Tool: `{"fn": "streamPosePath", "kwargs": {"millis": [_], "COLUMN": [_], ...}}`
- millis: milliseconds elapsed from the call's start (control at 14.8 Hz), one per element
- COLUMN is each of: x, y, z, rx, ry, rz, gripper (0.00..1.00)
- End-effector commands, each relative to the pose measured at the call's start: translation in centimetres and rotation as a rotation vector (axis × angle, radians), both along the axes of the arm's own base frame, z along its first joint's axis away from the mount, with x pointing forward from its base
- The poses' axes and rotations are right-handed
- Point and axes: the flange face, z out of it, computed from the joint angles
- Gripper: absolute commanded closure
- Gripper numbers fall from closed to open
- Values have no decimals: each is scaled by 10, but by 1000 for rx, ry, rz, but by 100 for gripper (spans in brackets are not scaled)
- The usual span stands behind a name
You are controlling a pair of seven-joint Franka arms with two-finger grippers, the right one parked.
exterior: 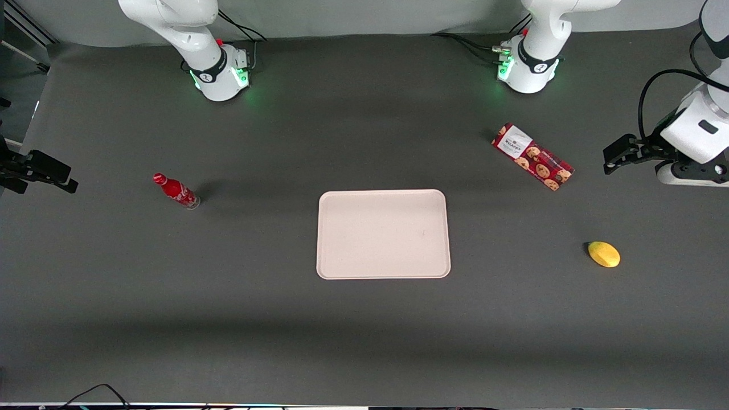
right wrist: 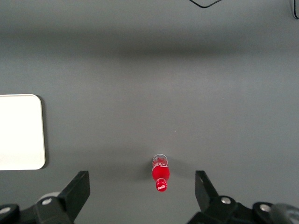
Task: Place red cookie box on tray
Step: 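Move the open left gripper toward the red plaid cookie box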
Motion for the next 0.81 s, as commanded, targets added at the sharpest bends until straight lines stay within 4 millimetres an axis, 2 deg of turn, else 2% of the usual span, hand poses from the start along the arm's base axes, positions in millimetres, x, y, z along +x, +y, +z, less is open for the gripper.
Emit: {"fn": "streamPosePath", "kwargs": {"millis": [0, 741], "x": [5, 5], "y": [0, -7], "z": [4, -4], "rx": [-11, -26], "ry": [0, 36], "rz": [13, 24], "gripper": [0, 0]}}
